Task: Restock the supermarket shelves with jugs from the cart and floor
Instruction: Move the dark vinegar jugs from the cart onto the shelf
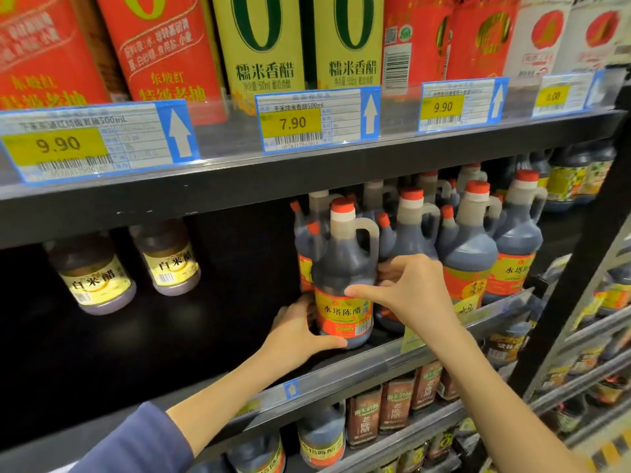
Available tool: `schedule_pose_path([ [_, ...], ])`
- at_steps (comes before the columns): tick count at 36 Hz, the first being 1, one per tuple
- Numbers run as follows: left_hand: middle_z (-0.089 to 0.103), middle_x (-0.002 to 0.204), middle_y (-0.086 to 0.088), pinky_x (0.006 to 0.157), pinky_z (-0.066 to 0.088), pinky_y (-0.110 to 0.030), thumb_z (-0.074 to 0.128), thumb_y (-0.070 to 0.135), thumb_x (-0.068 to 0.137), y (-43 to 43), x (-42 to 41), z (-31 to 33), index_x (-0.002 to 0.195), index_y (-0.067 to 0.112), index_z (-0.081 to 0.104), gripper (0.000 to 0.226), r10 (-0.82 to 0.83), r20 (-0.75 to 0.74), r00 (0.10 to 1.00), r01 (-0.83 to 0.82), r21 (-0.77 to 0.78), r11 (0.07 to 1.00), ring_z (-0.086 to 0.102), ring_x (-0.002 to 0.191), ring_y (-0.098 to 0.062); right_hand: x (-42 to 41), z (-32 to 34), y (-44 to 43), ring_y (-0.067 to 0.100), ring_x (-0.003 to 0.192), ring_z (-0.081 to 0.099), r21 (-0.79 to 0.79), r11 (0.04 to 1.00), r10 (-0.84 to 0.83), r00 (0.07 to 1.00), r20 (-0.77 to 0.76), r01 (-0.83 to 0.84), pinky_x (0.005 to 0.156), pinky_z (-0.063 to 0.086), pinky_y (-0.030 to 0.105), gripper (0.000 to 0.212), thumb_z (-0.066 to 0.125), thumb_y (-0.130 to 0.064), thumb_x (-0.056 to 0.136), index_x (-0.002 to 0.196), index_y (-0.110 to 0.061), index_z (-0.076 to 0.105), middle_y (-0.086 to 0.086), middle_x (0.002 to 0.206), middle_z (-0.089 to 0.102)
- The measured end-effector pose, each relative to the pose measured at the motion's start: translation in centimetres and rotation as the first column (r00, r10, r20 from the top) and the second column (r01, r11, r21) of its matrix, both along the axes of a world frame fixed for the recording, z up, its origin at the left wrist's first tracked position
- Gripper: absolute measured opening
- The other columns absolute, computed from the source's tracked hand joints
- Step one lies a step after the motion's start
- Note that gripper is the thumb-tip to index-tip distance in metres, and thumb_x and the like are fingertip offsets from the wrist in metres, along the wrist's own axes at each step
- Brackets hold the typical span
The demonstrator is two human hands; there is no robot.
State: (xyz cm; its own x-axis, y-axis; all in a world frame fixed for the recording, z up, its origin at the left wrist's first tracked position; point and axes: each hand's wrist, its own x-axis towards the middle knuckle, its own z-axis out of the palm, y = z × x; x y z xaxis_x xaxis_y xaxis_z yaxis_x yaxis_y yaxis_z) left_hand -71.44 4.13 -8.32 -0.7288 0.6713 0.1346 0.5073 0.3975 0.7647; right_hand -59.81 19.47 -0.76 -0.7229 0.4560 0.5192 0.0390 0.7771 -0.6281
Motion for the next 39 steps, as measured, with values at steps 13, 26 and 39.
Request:
schedule_pose_path([
  [13, 0.065, 0.110, 0.000, 0.089, 0.049, -0.035, 0.073, 0.075, 0.048, 0.9, 1.1, 0.8, 0.116, 0.022, 0.054, 0.088, 0.147, -0.261, 0.954, -0.204, -0.209, 0.956, 0.058, 0.101, -0.019, 0.3, -0.5, -0.1, 0.018, 0.066, 0.067, 0.013, 0.998, 0.057, 0.998, -0.010, -0.057, 0.062, 0.051, 0.032, 0.036, 0.077, -0.037, 0.073, 0.065, -0.005, 0.066, 0.007, 0.063, 0.069],
  [26, 0.058, 0.113, 0.019, 0.095, 0.051, -0.027, 0.087, 0.037, 0.062, -0.7, -1.7, 3.7, 0.124, 0.035, 0.040, 0.077, -0.098, 0.029, 0.995, 0.101, -0.084, 0.991, 0.058, 0.104, 0.003, 1.3, -7.3, -3.1, 0.017, 0.086, 0.068, -0.016, 0.999, -0.043, 0.999, -0.006, 0.043, 0.072, 0.055, 0.040, 0.049, 0.078, -0.045, 0.067, 0.104, -0.014, 0.068, -0.001, 0.089, 0.074],
  [39, 0.046, 0.140, 0.000, 0.098, 0.049, -0.042, 0.071, 0.077, 0.051, 0.2, -1.4, 2.1, 0.135, 0.052, 0.009, 0.107, -0.037, -0.028, 0.999, 0.033, -0.147, 0.989, 0.051, 0.122, -0.018, 0.0, -7.4, -2.4, 0.030, 0.073, 0.068, 0.103, 0.986, -0.137, 0.990, 0.041, 0.133, 0.064, 0.055, 0.044, 0.045, 0.090, -0.025, 0.057, 0.089, -0.001, 0.068, 0.012, 0.078, 0.071],
])
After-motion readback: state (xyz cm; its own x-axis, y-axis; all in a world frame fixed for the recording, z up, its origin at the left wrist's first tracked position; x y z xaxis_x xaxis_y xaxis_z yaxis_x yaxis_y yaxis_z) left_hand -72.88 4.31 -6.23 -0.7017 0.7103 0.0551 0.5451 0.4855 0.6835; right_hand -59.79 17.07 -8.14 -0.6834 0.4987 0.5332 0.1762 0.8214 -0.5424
